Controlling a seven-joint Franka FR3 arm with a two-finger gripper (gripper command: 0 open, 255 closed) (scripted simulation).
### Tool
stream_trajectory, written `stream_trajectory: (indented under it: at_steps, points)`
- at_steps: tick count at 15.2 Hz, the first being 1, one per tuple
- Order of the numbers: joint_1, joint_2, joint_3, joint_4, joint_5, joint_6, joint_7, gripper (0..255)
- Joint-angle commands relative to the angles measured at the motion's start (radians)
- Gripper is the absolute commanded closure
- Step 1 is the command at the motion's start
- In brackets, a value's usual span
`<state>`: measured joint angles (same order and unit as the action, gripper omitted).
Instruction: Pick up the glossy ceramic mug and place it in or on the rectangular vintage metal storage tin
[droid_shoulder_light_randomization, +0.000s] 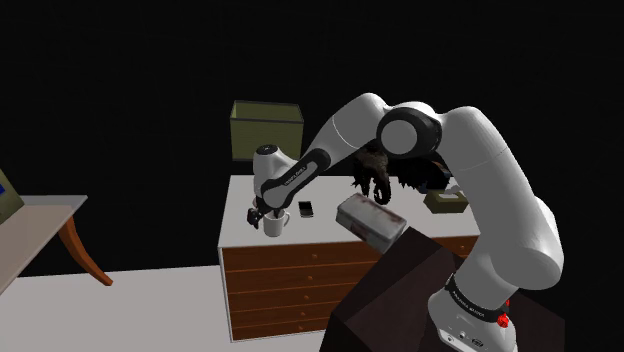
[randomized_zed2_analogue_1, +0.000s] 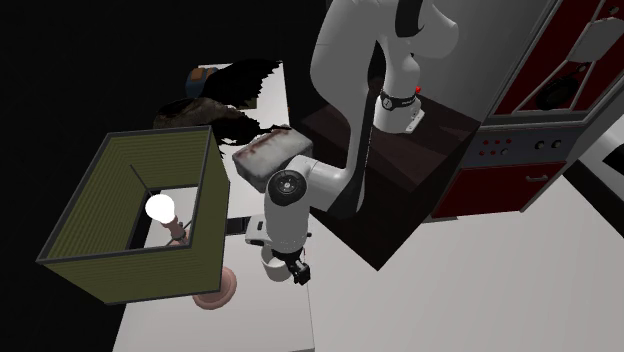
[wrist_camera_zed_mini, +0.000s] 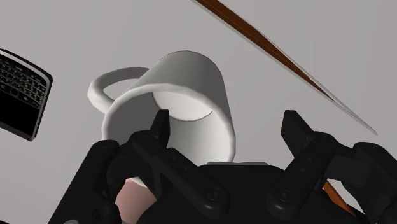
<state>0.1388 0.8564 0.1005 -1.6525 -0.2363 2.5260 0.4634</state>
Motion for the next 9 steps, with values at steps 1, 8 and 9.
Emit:
stream_trajectory:
  at_steps: [1,8,9]
  points:
    - [0.0,0.0,0.0,0.0,0.0,0.0,0.0,0]
    - [0.0,0.0,0.0,0.0,0.0,0.0,0.0,255]
    - [0.0,0.0,0.0,0.0,0.0,0.0,0.0,255]
